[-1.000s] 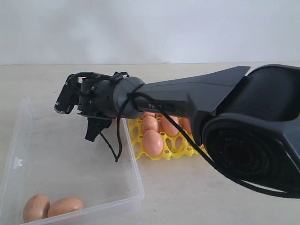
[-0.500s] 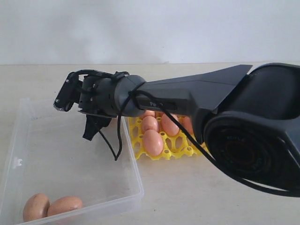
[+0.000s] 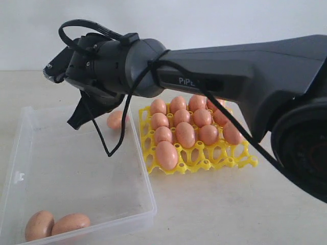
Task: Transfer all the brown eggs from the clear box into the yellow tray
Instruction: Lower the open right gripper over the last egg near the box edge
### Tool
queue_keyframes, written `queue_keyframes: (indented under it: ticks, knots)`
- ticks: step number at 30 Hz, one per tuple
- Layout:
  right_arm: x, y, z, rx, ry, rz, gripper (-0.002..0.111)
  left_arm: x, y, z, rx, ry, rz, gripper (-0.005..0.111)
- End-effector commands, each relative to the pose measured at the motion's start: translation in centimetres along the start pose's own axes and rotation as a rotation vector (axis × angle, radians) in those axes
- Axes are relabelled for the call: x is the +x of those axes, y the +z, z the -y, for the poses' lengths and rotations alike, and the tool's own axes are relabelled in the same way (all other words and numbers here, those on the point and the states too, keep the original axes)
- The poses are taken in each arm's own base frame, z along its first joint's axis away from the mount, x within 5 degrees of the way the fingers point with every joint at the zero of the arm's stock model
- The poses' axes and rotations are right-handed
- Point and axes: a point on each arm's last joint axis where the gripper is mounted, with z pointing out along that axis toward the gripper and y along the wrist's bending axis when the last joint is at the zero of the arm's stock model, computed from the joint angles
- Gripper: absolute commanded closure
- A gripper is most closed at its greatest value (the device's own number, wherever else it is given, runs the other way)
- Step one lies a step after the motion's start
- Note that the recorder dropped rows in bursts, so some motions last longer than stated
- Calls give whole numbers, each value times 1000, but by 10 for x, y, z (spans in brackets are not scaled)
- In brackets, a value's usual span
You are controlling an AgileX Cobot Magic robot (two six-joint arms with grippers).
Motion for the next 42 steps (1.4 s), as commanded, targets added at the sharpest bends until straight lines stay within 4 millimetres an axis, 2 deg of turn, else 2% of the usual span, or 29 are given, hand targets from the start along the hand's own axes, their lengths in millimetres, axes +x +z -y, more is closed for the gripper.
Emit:
queue_keyframes:
  ticks: [1, 5, 7, 12, 14, 18, 23, 27, 35, 42]
  knots:
    - [2, -10, -9, -4, -48, -52, 108, -1, 0, 0, 5, -4, 7, 111]
    - [5, -12, -18, -66, 8, -86, 107, -1, 0, 0, 5, -4, 7, 111]
    - [7, -13, -23, -116, 79, -113, 99, -1, 0, 0, 5, -4, 7, 111]
    - [14, -14, -27, -164, 46, -188, 58, -1, 0, 0, 5, -4, 7, 111]
    - [12, -14, -25, -144, 21, -171, 46, -1, 0, 0, 5, -4, 7, 111]
    - [7, -12, -24, -146, -19, -110, 49, -1, 0, 0, 5, -4, 7, 111]
    - [5, -11, -23, -141, -257, -66, 56, -1, 0, 0, 5, -4, 7, 111]
    - [4, -5, -13, -42, -384, -47, 56, -1, 0, 0, 5, -4, 7, 111]
    - [19, 28, -15, -45, -368, -98, 56, -1, 0, 0, 5, -4, 7, 111]
    - [25, 44, -22, -48, -344, -95, 56, -1, 0, 0, 5, -4, 7, 111]
